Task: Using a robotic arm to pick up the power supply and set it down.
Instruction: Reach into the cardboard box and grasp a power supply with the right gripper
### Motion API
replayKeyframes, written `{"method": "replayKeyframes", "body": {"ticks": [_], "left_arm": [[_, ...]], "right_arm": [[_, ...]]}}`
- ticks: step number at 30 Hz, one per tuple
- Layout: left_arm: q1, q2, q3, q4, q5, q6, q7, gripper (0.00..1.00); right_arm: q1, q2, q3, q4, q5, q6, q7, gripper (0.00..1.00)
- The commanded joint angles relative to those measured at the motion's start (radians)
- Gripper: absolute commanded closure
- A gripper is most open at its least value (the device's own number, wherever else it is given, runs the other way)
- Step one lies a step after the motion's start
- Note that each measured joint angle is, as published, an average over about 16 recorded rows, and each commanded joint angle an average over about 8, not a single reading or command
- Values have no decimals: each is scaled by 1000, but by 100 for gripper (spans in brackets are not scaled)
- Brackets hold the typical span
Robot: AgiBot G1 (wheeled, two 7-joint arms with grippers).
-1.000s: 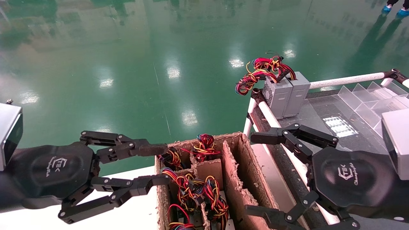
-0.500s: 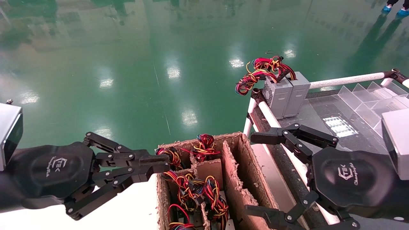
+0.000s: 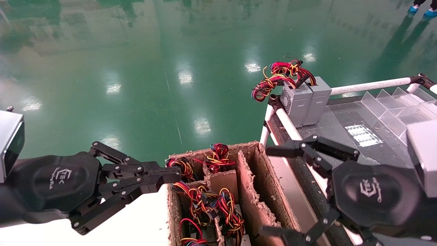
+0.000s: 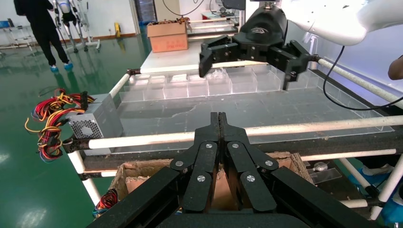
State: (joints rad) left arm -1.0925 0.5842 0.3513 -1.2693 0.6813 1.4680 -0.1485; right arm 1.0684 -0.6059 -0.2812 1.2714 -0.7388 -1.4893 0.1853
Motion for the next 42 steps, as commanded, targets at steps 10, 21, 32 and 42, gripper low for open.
{"method": "replayKeyframes", "body": {"ticks": [10, 21, 32, 42], "left_arm": [[0, 0, 0, 0, 0, 0, 0, 0], [0, 0, 0, 0, 0, 0, 0, 0], [0, 0, 1, 0, 0, 0, 0, 0], [0, 0, 1, 0, 0, 0, 0, 0]], "right_arm": [[-22, 16, -20, -19, -50, 8, 0, 0], [-5, -24, -133, -19, -234, -19, 25, 5], [10, -82, -214, -36, -326, -64, -50, 100], [11, -112, -232, -31, -362, -27, -79, 100]]}}
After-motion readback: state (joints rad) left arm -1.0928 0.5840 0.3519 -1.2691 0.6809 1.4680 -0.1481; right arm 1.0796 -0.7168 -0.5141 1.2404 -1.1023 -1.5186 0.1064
